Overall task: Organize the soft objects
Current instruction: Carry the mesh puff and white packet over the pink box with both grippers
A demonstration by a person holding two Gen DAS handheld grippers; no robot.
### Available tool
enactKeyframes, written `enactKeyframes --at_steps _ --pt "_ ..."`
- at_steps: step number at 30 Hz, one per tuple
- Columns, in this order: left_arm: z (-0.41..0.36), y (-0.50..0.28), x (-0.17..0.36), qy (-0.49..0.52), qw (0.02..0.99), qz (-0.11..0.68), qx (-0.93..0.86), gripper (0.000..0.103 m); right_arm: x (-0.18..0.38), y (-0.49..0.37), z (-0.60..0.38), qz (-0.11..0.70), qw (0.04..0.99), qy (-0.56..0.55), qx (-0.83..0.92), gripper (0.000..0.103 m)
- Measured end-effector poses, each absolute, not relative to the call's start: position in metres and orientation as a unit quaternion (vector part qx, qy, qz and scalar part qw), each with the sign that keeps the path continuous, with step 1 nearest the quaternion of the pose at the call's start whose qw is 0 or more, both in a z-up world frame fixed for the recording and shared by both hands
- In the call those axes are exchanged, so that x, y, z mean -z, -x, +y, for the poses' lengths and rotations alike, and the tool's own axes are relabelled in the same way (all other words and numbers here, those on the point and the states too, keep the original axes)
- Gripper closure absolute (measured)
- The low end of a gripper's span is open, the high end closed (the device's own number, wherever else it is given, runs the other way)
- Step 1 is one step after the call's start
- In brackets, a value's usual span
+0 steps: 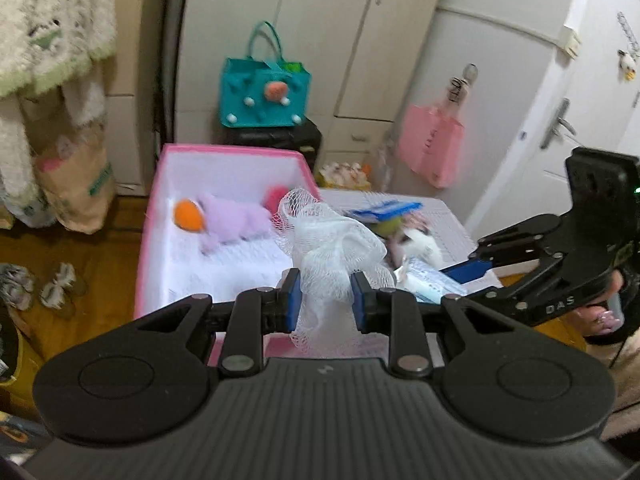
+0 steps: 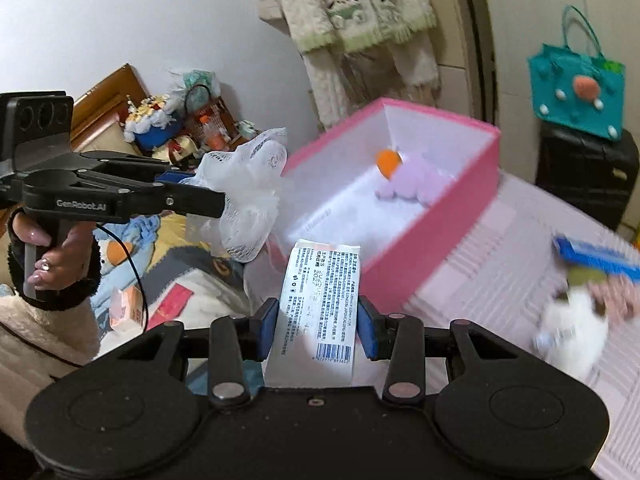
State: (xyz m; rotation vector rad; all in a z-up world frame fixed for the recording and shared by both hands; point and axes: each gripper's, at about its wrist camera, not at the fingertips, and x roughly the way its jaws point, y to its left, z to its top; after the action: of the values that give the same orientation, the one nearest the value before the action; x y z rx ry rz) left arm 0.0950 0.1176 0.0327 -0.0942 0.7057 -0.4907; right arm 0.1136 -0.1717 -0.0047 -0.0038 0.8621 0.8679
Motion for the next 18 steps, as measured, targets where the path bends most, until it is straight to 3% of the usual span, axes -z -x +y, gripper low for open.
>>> enactKeyframes --at_steps 14,18 --pt "0.13 -0.2 0.001 -0.001 0.934 0.326 0.148 0.078 -0.014 -0.22 -0.089 0.354 0.846 0.117 -0.381 0.057" --pt "0.146 -0.227 0.009 0.033 0.912 0.366 0.18 0.078 -0.001 -0.255 -0.075 0.364 0.84 0.144 -0.377 0.057"
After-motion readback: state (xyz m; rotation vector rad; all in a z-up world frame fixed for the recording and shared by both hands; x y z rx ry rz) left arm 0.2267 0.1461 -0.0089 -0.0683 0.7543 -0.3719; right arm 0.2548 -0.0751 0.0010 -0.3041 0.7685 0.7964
